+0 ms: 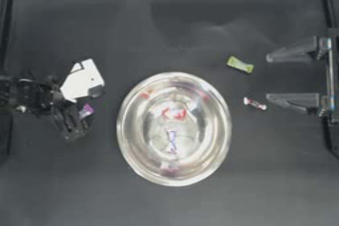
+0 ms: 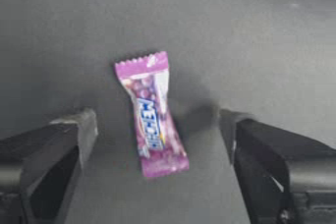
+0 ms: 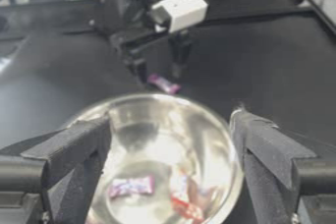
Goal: Put candies in bowl
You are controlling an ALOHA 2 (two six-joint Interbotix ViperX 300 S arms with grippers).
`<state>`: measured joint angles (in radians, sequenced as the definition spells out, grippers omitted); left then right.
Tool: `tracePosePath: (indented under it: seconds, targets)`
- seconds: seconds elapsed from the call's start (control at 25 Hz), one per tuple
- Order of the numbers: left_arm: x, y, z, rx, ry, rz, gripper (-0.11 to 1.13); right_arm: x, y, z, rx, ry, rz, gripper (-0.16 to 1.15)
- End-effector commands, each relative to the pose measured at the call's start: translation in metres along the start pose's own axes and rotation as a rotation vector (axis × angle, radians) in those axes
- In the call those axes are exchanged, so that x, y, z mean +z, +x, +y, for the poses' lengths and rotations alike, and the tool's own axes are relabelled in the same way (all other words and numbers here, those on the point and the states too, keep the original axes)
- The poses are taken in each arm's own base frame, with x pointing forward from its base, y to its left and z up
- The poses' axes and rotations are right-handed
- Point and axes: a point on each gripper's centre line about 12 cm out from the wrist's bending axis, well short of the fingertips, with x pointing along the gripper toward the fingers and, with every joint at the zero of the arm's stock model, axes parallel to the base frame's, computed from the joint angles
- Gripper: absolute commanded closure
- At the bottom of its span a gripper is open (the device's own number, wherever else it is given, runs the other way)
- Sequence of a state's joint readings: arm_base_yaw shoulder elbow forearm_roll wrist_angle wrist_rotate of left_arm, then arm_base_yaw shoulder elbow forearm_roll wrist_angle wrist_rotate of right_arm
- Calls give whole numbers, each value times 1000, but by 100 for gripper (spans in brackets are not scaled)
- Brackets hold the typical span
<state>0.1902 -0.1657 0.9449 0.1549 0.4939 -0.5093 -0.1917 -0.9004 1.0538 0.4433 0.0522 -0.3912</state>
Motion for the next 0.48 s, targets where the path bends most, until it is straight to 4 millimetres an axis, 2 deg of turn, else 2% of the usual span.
tracePosePath:
  seconds: [0.04, 0.16, 0.24, 0.48]
  targets:
    - [9, -3, -2, -4, 5, -22, 0, 3, 1, 0, 0, 2, -9, -2]
    - [7, 0, -2, 3, 5, -6, 2, 4, 1, 0, 0, 2, -11, -2]
    - [7, 1, -2, 3, -1, 0, 8, 4, 0, 0, 0, 1, -14, -2]
    - [9, 0, -4, -1, 12, -5, 49, 4, 0, 0, 0, 2, -16, -2]
